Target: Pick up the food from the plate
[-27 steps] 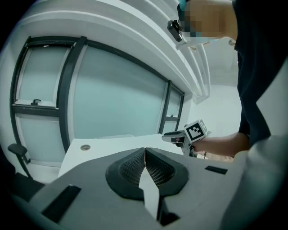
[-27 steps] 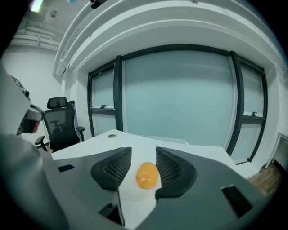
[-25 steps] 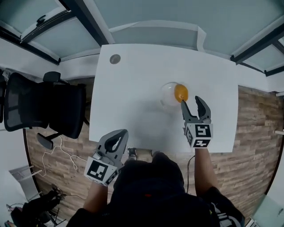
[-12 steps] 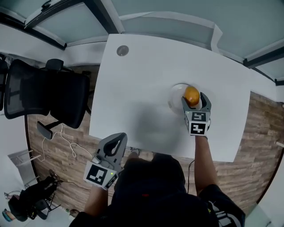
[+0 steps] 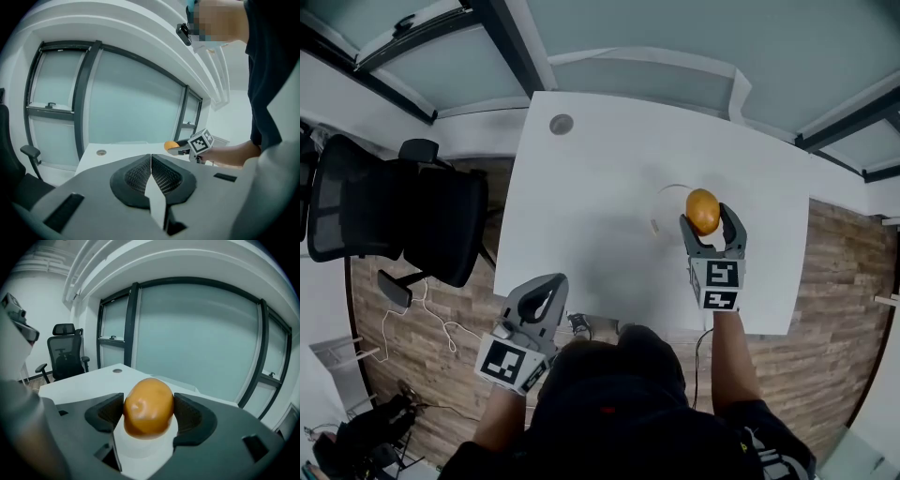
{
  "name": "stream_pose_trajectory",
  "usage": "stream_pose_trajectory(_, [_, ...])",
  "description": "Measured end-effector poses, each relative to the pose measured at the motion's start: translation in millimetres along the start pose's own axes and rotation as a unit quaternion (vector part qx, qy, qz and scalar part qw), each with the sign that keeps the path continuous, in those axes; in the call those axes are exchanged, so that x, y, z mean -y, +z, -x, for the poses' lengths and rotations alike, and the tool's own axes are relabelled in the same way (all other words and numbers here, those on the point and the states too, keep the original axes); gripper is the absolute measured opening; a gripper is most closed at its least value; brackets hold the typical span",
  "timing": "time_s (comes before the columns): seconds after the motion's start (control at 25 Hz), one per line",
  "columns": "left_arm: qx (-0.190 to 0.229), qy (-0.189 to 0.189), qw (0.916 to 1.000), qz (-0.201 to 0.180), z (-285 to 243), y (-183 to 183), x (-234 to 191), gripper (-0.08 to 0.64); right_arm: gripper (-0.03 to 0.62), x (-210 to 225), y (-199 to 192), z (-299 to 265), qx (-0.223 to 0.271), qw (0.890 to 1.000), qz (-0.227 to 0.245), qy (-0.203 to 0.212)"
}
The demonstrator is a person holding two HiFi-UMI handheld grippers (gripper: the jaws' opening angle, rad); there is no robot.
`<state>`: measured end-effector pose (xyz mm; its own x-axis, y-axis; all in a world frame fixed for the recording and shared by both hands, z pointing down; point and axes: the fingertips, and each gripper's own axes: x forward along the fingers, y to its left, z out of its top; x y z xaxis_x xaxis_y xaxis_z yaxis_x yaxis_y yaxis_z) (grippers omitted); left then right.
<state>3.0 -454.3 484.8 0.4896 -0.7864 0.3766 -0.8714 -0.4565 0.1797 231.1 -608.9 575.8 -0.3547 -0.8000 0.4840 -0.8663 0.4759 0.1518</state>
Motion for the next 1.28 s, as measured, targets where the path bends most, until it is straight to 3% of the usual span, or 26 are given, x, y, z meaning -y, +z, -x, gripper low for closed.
stream_pose_trajectory(0.16, [0.024,-0.015,0.9991,-0.033,15,28,5,0.023,0.350,-15,51,55,0.047,0.999,0.014,-0.007])
stream_pose_trajectory(0.28, [0.059,-0.036,0.9962,-0.054,30,52,10,0.023,0.350,-29,86,100,0.085,0.996,0.000,-0.015])
stream_pose_trajectory(0.4, [0.085,-0.054,0.9923,-0.072,50,70,14,0.023,0.350,-49,120,143,0.137,0.990,-0.024,-0.017])
stream_pose_trajectory(0.56, [0.108,-0.071,0.9868,-0.098,67,92,19,0.023,0.350,-67,152,192,0.183,0.982,-0.019,-0.037])
stream_pose_trajectory(0.92, [0.169,-0.106,0.9708,-0.134,88,128,33,0.023,0.350,-72,178,252,0.220,0.971,-0.015,-0.092])
stream_pose_trajectory(1.28, [0.169,-0.142,0.9647,-0.144,89,129,49,0.023,0.350,-75,182,273,0.228,0.967,-0.012,-0.114])
